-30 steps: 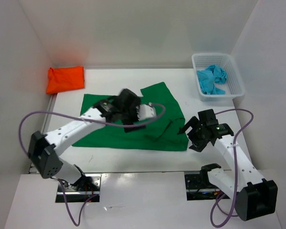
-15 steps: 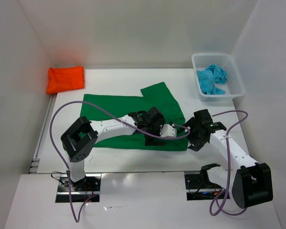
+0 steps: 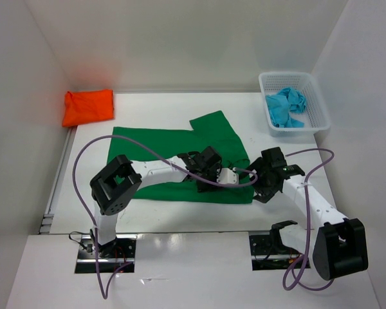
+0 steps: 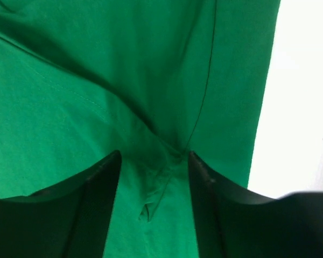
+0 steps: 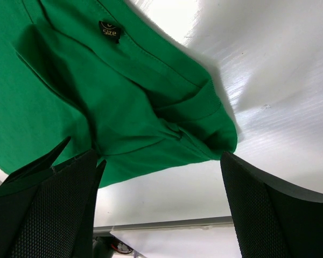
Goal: Fold and stack the t-shirts
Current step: Fold the flattened tshirt in 1/3 of the way
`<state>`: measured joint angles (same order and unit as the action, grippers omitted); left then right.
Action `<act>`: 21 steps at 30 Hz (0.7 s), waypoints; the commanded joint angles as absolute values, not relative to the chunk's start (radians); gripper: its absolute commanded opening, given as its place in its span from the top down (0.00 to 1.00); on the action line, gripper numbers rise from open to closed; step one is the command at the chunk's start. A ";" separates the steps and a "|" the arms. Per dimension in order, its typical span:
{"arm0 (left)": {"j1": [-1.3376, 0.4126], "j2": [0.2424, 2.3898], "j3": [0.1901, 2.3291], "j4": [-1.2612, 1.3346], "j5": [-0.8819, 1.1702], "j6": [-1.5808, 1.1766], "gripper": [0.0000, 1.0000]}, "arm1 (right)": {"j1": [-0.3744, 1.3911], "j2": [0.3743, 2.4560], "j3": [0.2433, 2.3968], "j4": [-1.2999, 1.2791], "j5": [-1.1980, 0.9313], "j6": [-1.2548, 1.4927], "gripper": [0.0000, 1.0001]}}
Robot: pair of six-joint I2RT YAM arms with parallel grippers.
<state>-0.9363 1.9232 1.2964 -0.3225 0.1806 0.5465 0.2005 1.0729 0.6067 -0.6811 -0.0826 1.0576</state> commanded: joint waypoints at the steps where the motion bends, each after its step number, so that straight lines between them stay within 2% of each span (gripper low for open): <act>1: -0.934 1.934 1.282 -0.314 0.187 0.546 0.38 | 0.207 1.057 0.595 -0.647 -0.069 1.062 0.00; 4: -0.934 1.945 1.282 -0.304 0.167 0.546 0.38 | 0.207 1.057 0.595 -0.647 -0.069 1.062 0.00; 5: -0.934 1.954 1.282 -0.304 0.154 0.546 0.42 | 0.207 1.057 0.595 -0.647 -0.069 1.062 0.00; 8: -0.934 1.954 1.292 -0.304 0.144 0.535 0.61 | 0.216 1.048 0.586 -0.647 -0.069 1.062 0.00; 9: -0.934 1.954 1.301 -0.304 0.144 0.535 0.73 | 0.216 1.048 0.586 -0.647 -0.069 1.062 0.00; 12: -0.934 1.954 1.310 -0.324 0.144 0.512 0.86 | 0.225 1.048 0.586 -0.647 -0.069 1.062 0.00; 13: -0.934 1.954 1.321 -0.333 0.144 0.499 0.95 | 0.225 1.048 0.586 -0.647 -0.058 1.062 0.00; 16: -0.934 1.954 1.330 -0.342 0.144 0.457 0.97 | 0.225 1.057 0.586 -0.647 -0.058 1.062 0.00; 21: -0.822 1.954 1.364 -0.351 0.178 0.355 0.98 | 0.225 1.057 0.586 -0.647 -0.049 1.062 0.00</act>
